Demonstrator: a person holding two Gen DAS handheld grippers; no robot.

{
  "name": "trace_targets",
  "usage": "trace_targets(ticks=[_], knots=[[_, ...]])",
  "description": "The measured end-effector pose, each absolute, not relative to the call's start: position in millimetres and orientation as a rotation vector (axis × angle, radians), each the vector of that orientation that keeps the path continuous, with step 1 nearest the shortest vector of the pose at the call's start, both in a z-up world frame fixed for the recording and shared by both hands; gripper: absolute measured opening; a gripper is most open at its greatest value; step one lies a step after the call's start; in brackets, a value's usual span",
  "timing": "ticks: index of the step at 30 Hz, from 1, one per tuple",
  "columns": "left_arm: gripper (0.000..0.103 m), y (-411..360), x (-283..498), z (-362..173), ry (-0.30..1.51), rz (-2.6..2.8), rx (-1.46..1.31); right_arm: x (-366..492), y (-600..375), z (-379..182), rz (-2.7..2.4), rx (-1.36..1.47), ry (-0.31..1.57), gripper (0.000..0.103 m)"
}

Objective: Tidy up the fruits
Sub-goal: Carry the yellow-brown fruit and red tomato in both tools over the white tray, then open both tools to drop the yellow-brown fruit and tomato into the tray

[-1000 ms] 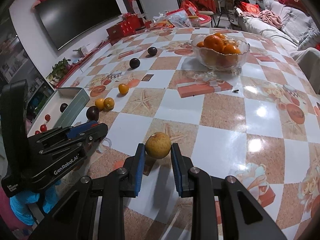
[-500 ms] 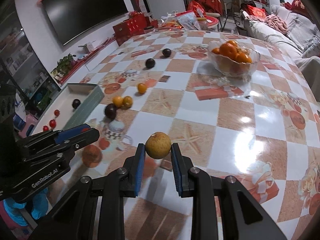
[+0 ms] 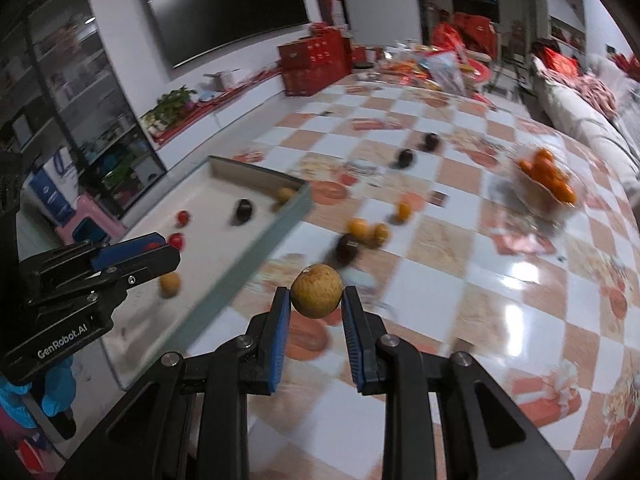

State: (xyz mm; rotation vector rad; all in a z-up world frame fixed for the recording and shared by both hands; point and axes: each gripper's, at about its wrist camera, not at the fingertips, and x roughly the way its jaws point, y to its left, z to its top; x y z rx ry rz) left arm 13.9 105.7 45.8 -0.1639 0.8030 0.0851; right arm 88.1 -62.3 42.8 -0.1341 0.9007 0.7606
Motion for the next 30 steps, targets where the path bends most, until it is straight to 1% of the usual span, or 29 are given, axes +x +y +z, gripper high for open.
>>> trace_targets(ticks=[7, 13, 21, 27, 29, 30], knots=[[0.023, 153.2, -11.3, 34.3, 0.846, 0.17, -0.137, 68.9, -3.9, 44.9, 0.843, -0.188, 0.913, 0.029], [0.023, 174.3, -16.4, 6.7, 0.926, 0.218, -0.12, 66.5, 45.5, 26.8, 0.87, -0.242, 0.977, 0.029], [0.023, 183.3, -7.1, -21.1, 1.001, 0.248, -0.124, 73.4, 80.5, -0.2, 0.852, -0.346, 1.043, 0.029], [0.023, 184.9, -1.3, -29.1, 1.017, 0.264, -0.12, 72.8, 96.3, -11.1, 0.844, -0.43, 1.055, 0.029], [0.023, 184.0, 0.7, -29.6, 1.021, 0.269, -0.11, 72.4, 98.6, -12.4, 0.846, -0.444, 1.056, 0.03], [0.023, 183.5, 1.5, -29.4, 1.021, 0.271, -0.109, 72.4, 99.8, -12.8, 0.849, -0.445, 1.059, 0.032]])
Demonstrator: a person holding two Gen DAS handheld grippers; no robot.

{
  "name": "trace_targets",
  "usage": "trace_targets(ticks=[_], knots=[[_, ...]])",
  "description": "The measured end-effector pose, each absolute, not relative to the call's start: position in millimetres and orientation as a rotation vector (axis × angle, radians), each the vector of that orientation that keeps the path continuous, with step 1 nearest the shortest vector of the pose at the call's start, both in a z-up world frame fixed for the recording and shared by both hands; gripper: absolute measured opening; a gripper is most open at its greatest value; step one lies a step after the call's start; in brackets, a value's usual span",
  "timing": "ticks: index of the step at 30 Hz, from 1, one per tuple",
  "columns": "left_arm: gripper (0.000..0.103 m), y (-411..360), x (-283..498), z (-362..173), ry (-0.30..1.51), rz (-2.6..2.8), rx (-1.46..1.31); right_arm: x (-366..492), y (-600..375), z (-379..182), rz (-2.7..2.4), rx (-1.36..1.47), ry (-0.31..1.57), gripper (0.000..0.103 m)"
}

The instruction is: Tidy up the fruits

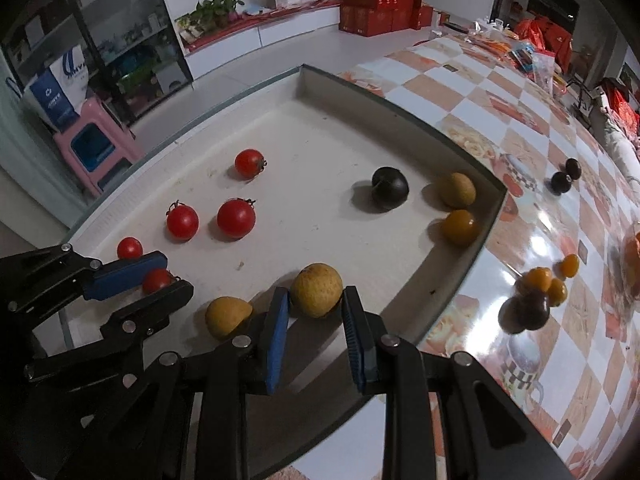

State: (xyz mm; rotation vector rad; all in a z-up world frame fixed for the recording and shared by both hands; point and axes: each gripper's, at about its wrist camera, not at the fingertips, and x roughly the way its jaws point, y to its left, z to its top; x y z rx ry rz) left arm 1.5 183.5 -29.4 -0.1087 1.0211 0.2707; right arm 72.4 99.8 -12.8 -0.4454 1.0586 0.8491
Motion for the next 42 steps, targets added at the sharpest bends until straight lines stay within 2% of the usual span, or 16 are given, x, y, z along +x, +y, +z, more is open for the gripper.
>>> trace_targets(ticks=[2, 4, 6, 7, 8, 10, 12, 17, 18, 19, 22, 42], knots=[[0.023, 182.8, 2.1, -29.5, 1.023, 0.273, -0.105, 72.1, 101.2, -11.8, 0.853, -0.446, 1.056, 0.046], [0.024, 182.1, 1.1, -29.1, 1.021, 0.276, -0.099, 70.7, 100.7, -7.5, 0.848, -0.44, 1.038, 0.07], [0.024, 181.6, 0.6, -28.8, 1.021, 0.277, -0.094, 69.8, 97.8, -2.4, 0.847, -0.426, 1.022, 0.072], [0.028, 181.4, 0.1, -28.7, 1.022, 0.28, -0.093, 69.6, 96.7, -0.3, 0.849, -0.42, 1.018, 0.072], [0.053, 181.4, -0.6, -28.4, 1.023, 0.287, -0.091, 69.5, 95.4, 2.3, 0.849, -0.415, 1.013, 0.072], [0.087, 182.9, -4.6, -24.2, 0.991, 0.302, -0.098, 69.3, 92.5, 8.2, 0.845, -0.408, 0.999, 0.074], [0.087, 182.8, -10.1, -17.7, 0.951, 0.315, -0.095, 69.1, 89.4, 13.9, 0.84, -0.401, 0.991, 0.079], [0.088, 185.7, -10.3, -14.0, 0.983, 0.31, -0.138, 73.1, 79.5, 23.9, 0.823, -0.357, 1.022, 0.085], [0.092, 185.3, -10.0, -13.9, 0.988, 0.314, -0.137, 73.2, 77.8, 24.8, 0.826, -0.347, 1.035, 0.087], [0.103, 184.9, -9.7, -13.9, 0.997, 0.323, -0.136, 73.4, 76.8, 25.3, 0.826, -0.344, 1.05, 0.092], [0.103, 182.4, -10.7, -13.3, 1.011, 0.311, -0.135, 70.8, 75.8, 26.7, 0.802, -0.371, 1.058, 0.103], [0.103, 161.4, -20.3, -4.8, 1.068, 0.278, -0.145, 59.0, 63.0, 34.7, 0.744, -0.44, 1.103, 0.103]])
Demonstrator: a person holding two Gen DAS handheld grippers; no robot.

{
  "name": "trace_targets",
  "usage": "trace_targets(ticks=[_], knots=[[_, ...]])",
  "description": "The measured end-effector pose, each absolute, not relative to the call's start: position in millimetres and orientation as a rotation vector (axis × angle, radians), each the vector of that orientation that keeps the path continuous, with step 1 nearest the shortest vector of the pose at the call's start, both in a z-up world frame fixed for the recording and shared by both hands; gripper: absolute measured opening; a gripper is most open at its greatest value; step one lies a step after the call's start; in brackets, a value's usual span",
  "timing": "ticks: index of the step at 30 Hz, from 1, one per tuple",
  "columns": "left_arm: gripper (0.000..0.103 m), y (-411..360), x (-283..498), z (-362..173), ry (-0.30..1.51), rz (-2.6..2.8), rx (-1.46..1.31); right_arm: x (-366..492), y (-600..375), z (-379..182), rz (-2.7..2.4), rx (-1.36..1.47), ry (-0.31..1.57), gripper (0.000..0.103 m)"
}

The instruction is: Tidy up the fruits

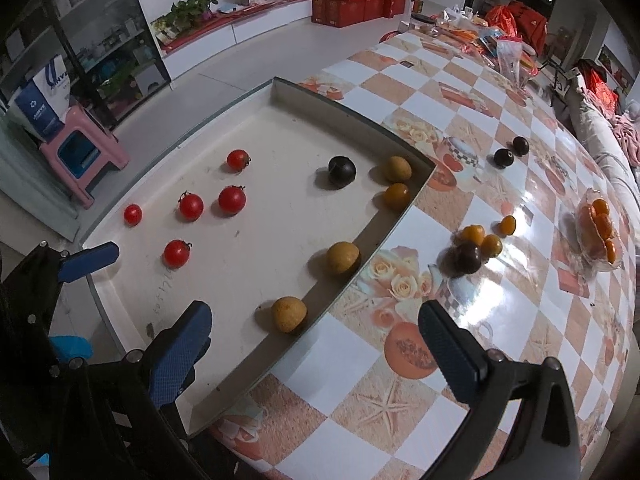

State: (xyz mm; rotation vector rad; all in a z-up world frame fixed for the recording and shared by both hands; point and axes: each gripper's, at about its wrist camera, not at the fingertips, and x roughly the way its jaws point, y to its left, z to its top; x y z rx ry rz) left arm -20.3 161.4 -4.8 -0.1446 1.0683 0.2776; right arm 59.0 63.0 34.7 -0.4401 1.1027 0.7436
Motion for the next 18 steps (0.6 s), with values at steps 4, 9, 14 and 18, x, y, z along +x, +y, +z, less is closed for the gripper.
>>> trace_targets(ticks=[4, 9, 14, 18], knots=[[0.103, 156.3, -22.4, -3.9, 1.073, 0.286, -0.129, 59.1, 59.7, 34.3, 0.741, -0.433, 1.113, 0.103], [0.103, 148.2, -24.4, -0.7, 1.076, 0.288, -0.097, 58.6, 55.4, 33.2, 0.736, -0.432, 1.125, 0.103], [0.103, 145.1, -25.9, -0.6, 1.088, 0.28, -0.1, 55.1, 54.5, 32.3, 0.734, -0.454, 1.127, 0.103], [0.103, 144.5, -28.2, -1.1, 1.092, 0.282, -0.102, 54.0, 52.7, 31.0, 0.735, -0.455, 1.128, 0.103]])
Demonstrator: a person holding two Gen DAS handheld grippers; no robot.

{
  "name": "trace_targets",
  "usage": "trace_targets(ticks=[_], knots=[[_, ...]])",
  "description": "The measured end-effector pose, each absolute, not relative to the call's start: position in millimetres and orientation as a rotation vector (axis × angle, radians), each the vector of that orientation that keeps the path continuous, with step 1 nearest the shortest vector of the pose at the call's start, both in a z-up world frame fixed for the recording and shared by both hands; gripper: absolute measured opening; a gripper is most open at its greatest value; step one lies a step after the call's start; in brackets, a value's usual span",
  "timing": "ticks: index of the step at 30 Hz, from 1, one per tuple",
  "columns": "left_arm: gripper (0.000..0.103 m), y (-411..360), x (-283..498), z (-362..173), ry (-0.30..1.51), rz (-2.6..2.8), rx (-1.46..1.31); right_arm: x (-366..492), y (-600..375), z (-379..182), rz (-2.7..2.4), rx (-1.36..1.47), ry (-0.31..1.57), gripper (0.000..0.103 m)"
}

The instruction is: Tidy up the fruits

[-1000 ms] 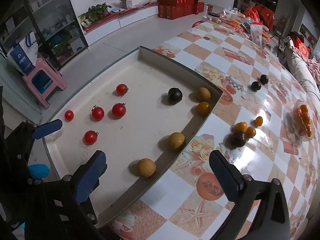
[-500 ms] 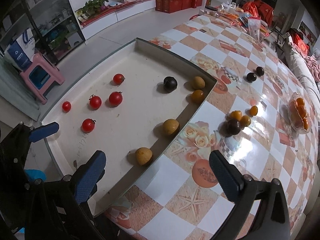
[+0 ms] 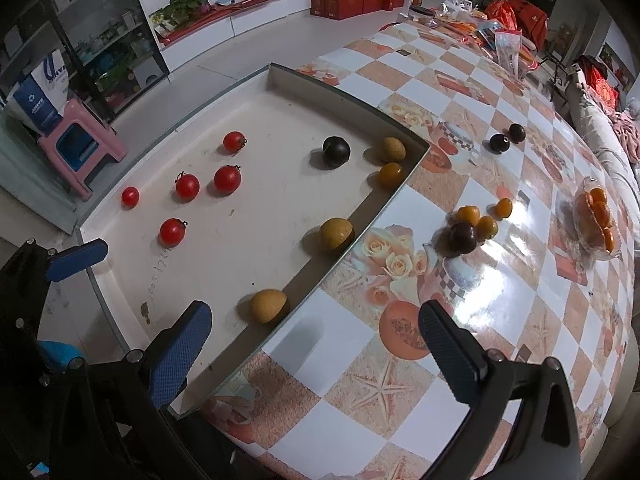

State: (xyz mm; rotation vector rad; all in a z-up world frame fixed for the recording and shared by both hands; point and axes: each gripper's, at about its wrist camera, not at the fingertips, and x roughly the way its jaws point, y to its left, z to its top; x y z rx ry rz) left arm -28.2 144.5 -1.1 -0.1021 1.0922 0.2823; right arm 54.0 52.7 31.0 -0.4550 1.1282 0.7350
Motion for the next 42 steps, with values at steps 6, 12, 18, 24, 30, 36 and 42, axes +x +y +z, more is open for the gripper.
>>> trace_targets(ticks=[6, 12, 18, 24, 30, 36, 42], knots=[[0.103, 143.3, -29.5, -2.9, 1.099, 0.282, -0.103, 54.7, 48.8, 30.7, 0.733, -0.444, 1.13, 0.103], [0.103, 140.2, -29.4, -3.0, 1.1, 0.279, -0.088, 54.9, 46.8, 28.7, 0.731, -0.445, 1.135, 0.103], [0.103, 137.2, -29.2, -4.2, 1.102, 0.278, -0.066, 54.4, 46.3, 25.4, 0.731, -0.446, 1.143, 0.103], [0.103, 136.5, -29.9, -4.1, 1.102, 0.281, -0.061, 54.1, 46.0, 24.8, 0.733, -0.443, 1.144, 0.103], [0.103, 135.9, -29.8, -5.2, 1.109, 0.278, -0.059, 53.5, 46.3, 23.6, 0.734, -0.446, 1.148, 0.103], [0.103, 135.0, -30.0, -6.1, 1.113, 0.275, -0.056, 52.5, 46.1, 21.9, 0.735, -0.448, 1.149, 0.103], [0.103, 134.9, -28.7, -6.1, 1.113, 0.284, -0.064, 52.6, 45.8, 20.9, 0.733, -0.451, 1.147, 0.103]])
